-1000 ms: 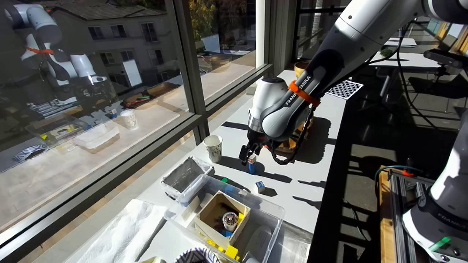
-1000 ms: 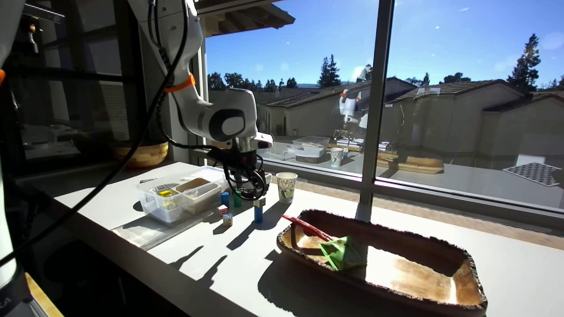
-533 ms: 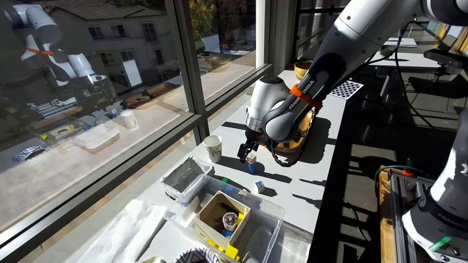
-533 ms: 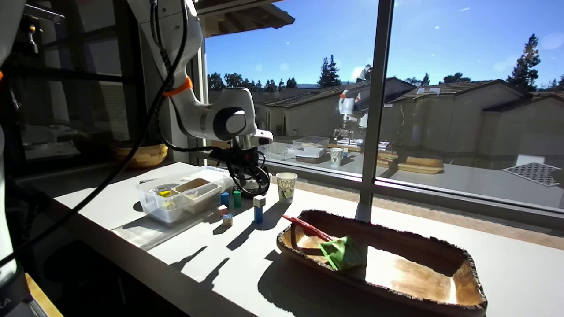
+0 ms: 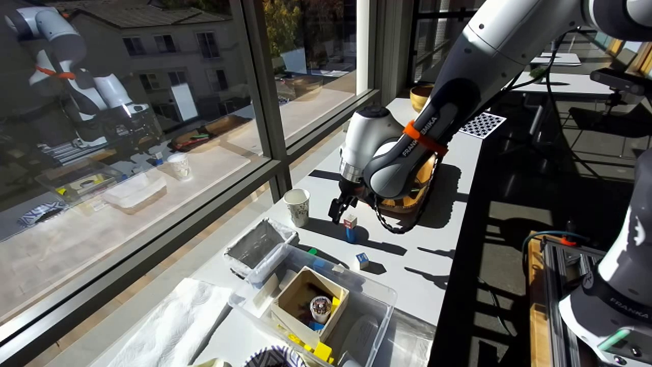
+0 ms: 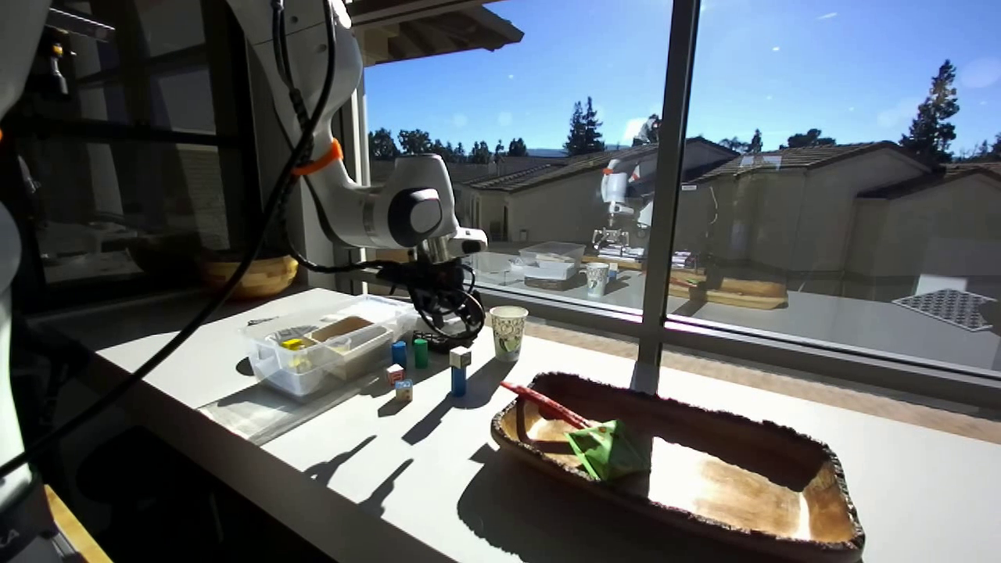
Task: Stack two cubes and one blue cylinder together.
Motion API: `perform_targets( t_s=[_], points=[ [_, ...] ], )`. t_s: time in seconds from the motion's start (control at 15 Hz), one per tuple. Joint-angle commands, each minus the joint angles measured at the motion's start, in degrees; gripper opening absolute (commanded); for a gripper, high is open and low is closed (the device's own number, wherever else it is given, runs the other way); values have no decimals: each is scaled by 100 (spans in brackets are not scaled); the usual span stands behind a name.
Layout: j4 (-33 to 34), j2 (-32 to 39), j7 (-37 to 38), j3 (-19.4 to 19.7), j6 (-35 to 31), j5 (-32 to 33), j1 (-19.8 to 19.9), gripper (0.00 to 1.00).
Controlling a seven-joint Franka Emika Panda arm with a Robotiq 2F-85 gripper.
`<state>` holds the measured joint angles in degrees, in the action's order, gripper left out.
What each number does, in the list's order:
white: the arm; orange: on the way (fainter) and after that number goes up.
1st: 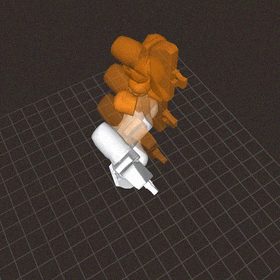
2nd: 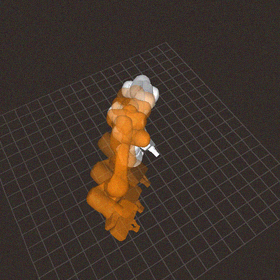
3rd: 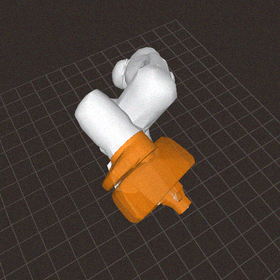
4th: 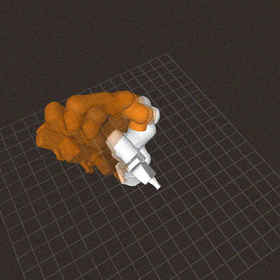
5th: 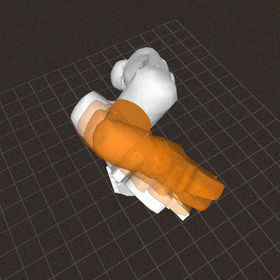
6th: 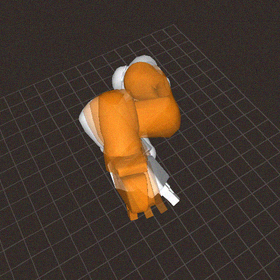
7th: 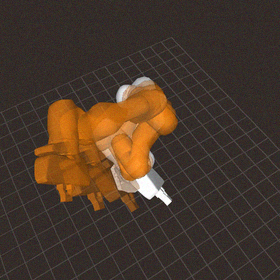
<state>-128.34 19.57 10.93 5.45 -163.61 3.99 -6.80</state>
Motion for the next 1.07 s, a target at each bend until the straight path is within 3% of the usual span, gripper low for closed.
perform_targets(
  t_s=[0.0, 0.67, 0.73, 0.87, 0.93, 1.0],
  points=[
    [272, 161, 205, 122, 358, 169, -88, 100],
    [573, 385, 201, 98, 893, 144, 4, 100],
    [584, 418, 196, 97, 892, 137, 8, 96],
    [609, 475, 208, 115, 889, 144, 3, 72],
    [622, 497, 207, 116, 890, 138, 7, 70],
    [634, 519, 224, 134, 893, 150, 0, 60]
  ],
)
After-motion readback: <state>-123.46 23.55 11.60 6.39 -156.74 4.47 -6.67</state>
